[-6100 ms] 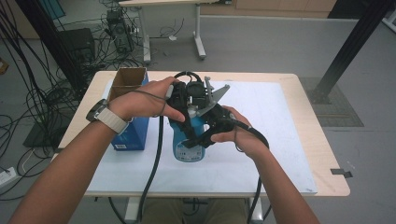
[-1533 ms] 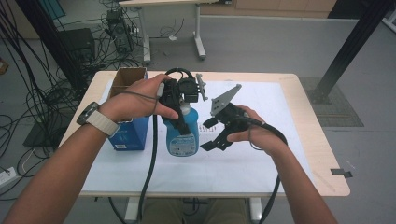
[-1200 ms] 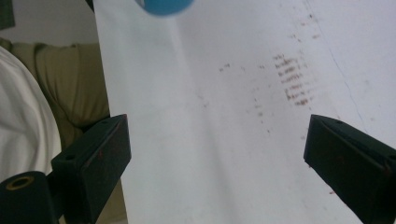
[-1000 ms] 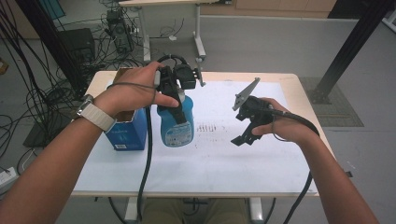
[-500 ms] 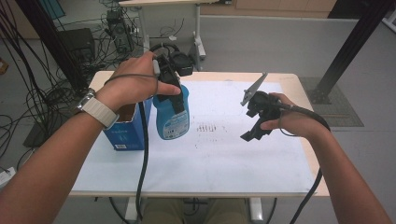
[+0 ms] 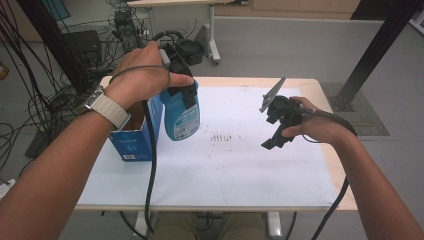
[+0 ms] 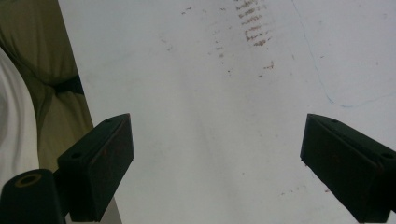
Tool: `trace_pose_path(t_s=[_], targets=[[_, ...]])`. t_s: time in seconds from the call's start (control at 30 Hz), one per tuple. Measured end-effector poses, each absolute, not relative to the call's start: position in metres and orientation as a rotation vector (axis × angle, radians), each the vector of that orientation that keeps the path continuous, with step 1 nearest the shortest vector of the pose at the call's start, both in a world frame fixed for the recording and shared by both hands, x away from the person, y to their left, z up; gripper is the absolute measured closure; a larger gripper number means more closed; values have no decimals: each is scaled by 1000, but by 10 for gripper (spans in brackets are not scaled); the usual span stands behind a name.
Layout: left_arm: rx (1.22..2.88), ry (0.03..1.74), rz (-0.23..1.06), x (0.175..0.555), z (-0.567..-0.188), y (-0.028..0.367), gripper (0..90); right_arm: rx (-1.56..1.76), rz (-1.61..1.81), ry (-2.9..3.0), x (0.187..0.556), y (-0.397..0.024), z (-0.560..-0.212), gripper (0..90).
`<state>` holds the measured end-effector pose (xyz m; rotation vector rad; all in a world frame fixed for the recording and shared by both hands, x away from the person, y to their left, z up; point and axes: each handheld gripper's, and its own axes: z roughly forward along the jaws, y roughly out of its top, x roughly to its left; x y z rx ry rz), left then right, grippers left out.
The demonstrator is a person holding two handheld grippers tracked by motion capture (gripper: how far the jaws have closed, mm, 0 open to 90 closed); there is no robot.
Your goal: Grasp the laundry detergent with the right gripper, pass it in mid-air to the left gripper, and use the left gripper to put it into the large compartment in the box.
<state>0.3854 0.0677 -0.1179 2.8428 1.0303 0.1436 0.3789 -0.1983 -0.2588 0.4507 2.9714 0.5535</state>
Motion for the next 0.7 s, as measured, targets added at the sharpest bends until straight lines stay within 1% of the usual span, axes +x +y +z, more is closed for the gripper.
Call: trace_pose_path(t_s=[0.3,0.7], targets=[[2805,1120,143,391,-111,73,381,438,534,2968,380,-199,-256,95],[2705,1312,180,400,-98,92,381,434,502,2968,380,-203,-254,103]])
